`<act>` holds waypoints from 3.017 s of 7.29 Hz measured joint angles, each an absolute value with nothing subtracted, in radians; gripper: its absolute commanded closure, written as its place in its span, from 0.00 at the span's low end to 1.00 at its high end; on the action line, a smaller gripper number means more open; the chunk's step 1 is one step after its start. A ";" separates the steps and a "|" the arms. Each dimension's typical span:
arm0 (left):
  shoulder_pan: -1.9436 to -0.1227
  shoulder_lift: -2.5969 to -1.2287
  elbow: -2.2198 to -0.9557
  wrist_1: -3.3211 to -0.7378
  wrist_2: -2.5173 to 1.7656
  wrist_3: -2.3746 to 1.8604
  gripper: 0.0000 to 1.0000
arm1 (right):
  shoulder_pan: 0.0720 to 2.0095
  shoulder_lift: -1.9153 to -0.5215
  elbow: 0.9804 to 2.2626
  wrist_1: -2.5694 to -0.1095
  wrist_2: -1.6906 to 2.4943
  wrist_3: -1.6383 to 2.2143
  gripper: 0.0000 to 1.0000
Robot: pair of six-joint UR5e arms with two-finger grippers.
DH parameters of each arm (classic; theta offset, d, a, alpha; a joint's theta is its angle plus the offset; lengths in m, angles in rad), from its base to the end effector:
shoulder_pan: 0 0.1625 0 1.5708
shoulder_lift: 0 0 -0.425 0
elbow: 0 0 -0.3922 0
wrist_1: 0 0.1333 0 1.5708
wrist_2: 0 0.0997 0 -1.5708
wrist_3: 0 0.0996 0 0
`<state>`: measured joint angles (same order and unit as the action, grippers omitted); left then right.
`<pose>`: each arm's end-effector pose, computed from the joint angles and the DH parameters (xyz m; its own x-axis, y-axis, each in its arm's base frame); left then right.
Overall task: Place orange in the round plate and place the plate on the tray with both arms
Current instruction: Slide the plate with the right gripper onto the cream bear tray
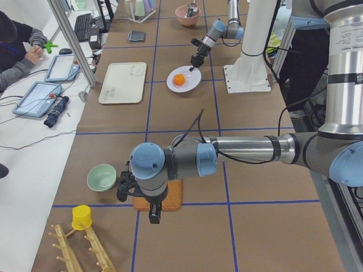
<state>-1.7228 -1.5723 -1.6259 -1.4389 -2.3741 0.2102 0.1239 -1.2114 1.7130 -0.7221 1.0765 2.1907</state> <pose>-0.1346 -0.4715 0.6418 0.6947 0.0505 -0.7175 0.0062 0.9971 0.0762 -0.5738 -0.2534 0.2937 -0.1534 0.4963 0.8545 -0.5885 0.6488 -0.4824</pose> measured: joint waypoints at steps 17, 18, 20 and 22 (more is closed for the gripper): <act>-1.721 -1.573 -1.631 -1.439 -2.376 0.210 0.02 | 0.456 -0.773 1.284 -0.868 0.869 2.531 1.00; -1.720 -1.573 -1.631 -1.439 -2.376 0.209 0.02 | 0.473 -0.727 1.209 -0.873 0.871 2.561 1.00; -1.720 -1.576 -1.630 -1.439 -2.376 0.208 0.02 | 0.492 -0.644 1.046 -0.877 0.870 2.605 1.00; -1.720 -1.579 -1.629 -1.439 -2.376 0.207 0.02 | 0.496 -0.603 0.942 -0.877 0.871 2.622 1.00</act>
<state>-1.7196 -1.5786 -1.6293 -1.4389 -2.3761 0.2072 0.4962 -0.6029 0.9420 -0.8774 0.8708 2.6217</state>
